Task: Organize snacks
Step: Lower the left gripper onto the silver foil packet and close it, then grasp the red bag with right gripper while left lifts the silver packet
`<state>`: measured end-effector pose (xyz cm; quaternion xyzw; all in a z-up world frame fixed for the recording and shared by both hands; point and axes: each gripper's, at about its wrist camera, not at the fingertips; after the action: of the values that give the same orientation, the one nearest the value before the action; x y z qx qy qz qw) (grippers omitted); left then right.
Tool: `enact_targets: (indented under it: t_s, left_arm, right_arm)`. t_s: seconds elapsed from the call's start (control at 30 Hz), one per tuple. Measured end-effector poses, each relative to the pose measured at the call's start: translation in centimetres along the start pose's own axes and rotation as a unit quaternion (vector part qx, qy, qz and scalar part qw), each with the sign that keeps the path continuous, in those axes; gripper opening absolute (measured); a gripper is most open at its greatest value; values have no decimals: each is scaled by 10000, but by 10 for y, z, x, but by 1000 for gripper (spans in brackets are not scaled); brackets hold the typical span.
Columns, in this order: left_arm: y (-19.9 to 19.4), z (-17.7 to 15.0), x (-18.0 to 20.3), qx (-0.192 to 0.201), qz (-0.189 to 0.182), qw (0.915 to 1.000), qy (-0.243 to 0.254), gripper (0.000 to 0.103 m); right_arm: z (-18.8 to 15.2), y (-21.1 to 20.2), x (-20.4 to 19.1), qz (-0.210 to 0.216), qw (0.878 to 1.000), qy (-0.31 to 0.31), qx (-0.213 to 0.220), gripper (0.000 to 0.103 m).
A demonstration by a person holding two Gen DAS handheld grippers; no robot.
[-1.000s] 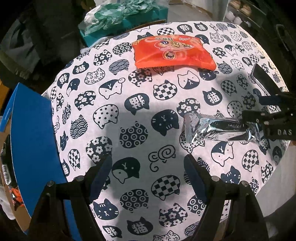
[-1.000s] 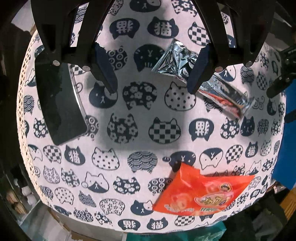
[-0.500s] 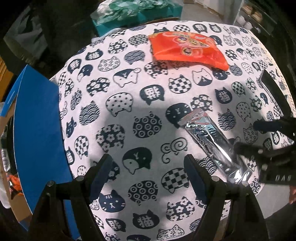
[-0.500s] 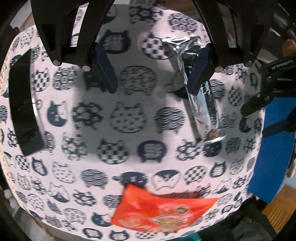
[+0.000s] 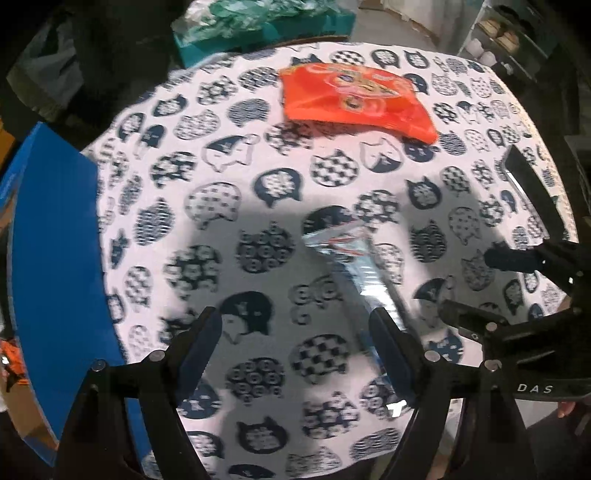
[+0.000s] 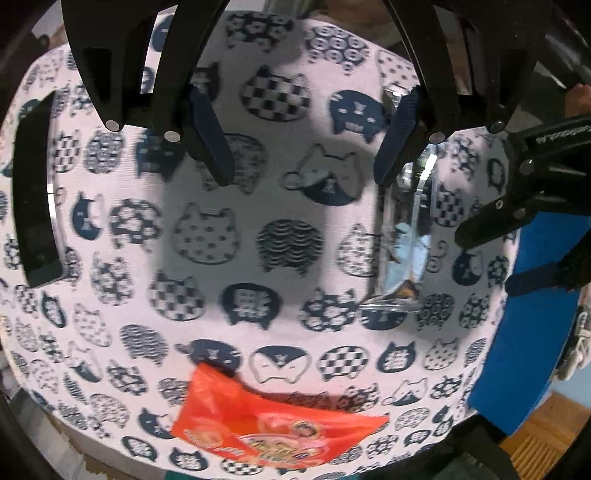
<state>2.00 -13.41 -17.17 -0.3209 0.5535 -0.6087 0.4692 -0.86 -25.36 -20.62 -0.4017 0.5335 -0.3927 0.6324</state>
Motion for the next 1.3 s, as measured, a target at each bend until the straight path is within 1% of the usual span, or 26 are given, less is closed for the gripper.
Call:
enact_targets:
  t_s: [0.1,0.17,0.2,0.27,0.37,0.43,0.53,0.57,0.6,0.67,0.77,0.93,1.03,1.13,1.2,1.3]
  left_arm:
    - [5,3,5,-76,-208,9997,-127,83]
    - [9,4,8,-103,-283,9993,-204,84]
    - [12,5,11,-136,-317,9992,-215,86]
    - [20,6,14,-197,-384,9989,-199,86]
    - [29,5,19,-270,-445,9985,-177,86]
    - [33,3,21,-312,-513,9981,-167,83]
    - [34,-1,27,-260,-585,9979,-73,69]
    - [34,-2,29,-260,-632,9977,-10,58]
    - [33,-4,34,-252,-635,9977,38,45]
    - [32,-5,36,-231,-586,9980,94,40]
    - [31,-8,36,-191,-575,9982,30,27]
    - [21,-4,19,-1,-508,9986,-126,27]
    - [12,7,9,107,-487,9984,-262,27]
    - [8,19,-8,239,-403,9980,-423,27]
    - [5,27,-18,367,-269,9976,-528,27]
    - [7,39,-38,480,-136,9964,-687,27]
  right_arm:
    - [-2,-4,6,-69,10000,41,34,78]
    - [-2,-8,11,-165,9998,39,59,78]
    - [-1,-13,23,-212,9997,32,65,78]
    - [-2,-18,30,-325,9994,30,81,78]
    - [-7,-30,49,-375,9992,122,105,78]
    - [-11,-38,58,-357,9991,195,139,78]
    - [-10,-41,61,-350,9990,205,163,78]
    - [-9,-41,62,-345,9991,199,171,78]
    - [-8,-42,62,-338,9991,193,176,78]
    - [-5,-43,61,-309,9991,166,225,78]
    - [4,-48,62,-278,9992,87,266,78]
    - [24,-50,60,-357,9987,-302,225,78]
    - [43,-51,55,-422,9966,-699,117,78]
    - [69,-53,48,-542,9915,-1180,35,78]
    - [83,-51,41,-598,9878,-1439,-29,79]
    - [104,-46,35,-763,9788,-1892,-207,79]
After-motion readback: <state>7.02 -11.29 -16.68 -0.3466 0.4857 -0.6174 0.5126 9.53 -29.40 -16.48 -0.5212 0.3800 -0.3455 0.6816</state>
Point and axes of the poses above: each gripper's, at about its wrist camera, not at the fingertips, and y roughly the way its jaws point, x to its right, z to its top, and after that the axes turned 8 degrees about z, right-handed
